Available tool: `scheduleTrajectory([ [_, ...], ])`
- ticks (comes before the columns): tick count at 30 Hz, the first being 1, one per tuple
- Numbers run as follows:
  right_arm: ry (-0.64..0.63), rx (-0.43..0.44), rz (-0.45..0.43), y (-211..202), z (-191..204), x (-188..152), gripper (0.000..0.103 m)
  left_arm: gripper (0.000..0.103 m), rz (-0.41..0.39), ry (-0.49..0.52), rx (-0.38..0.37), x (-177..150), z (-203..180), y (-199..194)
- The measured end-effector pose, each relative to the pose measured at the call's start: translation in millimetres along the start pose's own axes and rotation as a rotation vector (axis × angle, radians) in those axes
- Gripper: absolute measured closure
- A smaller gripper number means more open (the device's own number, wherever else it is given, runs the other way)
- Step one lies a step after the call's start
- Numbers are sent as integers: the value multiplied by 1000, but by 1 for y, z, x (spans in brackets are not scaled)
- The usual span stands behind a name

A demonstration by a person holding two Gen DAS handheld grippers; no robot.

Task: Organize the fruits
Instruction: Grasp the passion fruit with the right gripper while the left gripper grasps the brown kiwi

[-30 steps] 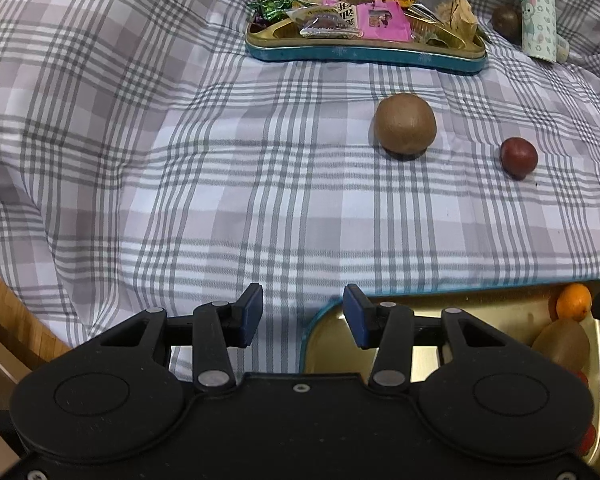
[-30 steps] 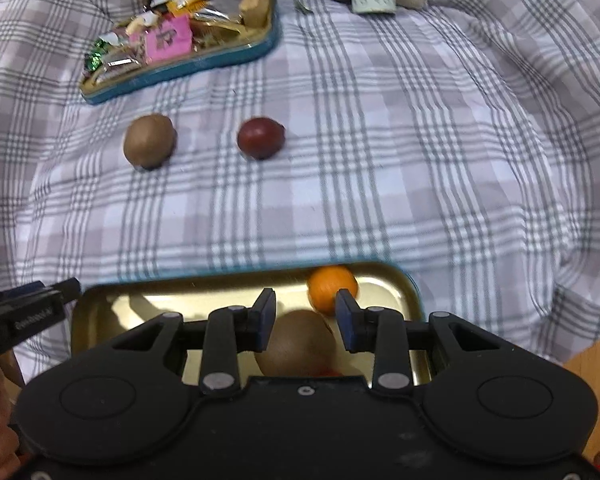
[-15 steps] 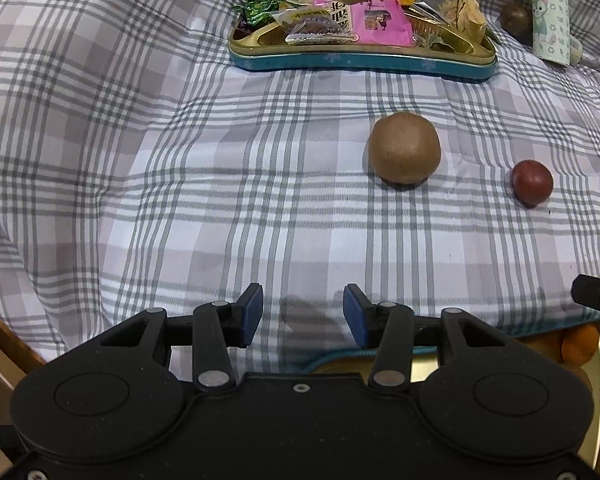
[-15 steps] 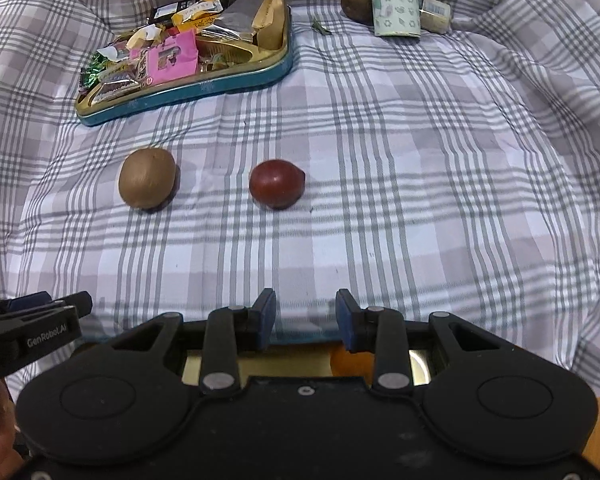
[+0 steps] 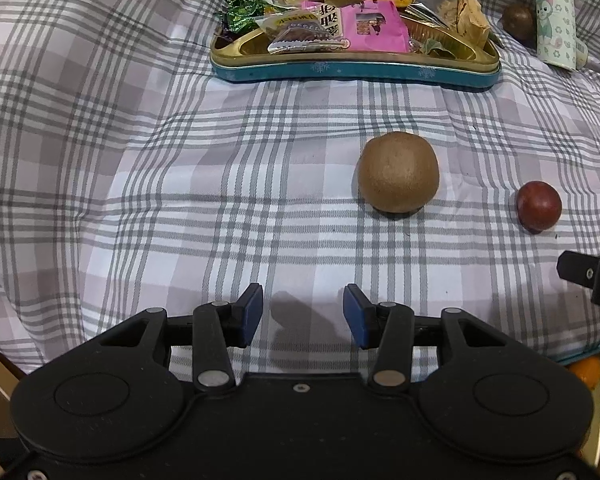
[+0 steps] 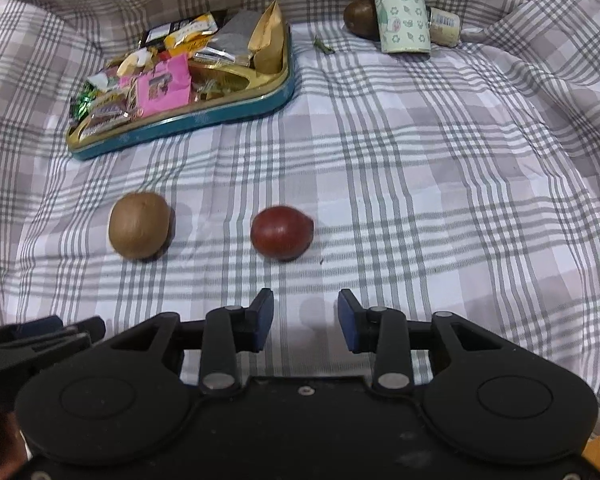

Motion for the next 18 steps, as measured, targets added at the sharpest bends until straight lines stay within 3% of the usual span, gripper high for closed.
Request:
scheduleTrajectory([
  [10,-28,12,-56,16,12,15,58,49,-25,-21,-27,4,0,11],
  [18,-34,10,-29,38,21,22,56,48,-39,-23,-39,4,1,16],
])
Point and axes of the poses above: each gripper's, at about its wrist camera, not at the fingertips, and y roughly the way its jaws point, z to its left, x to its top, the point moved 10 cm from there along y, roughly the way its jaws point, and after that the axes turned 11 degrees about y, right-handed, at the moved point
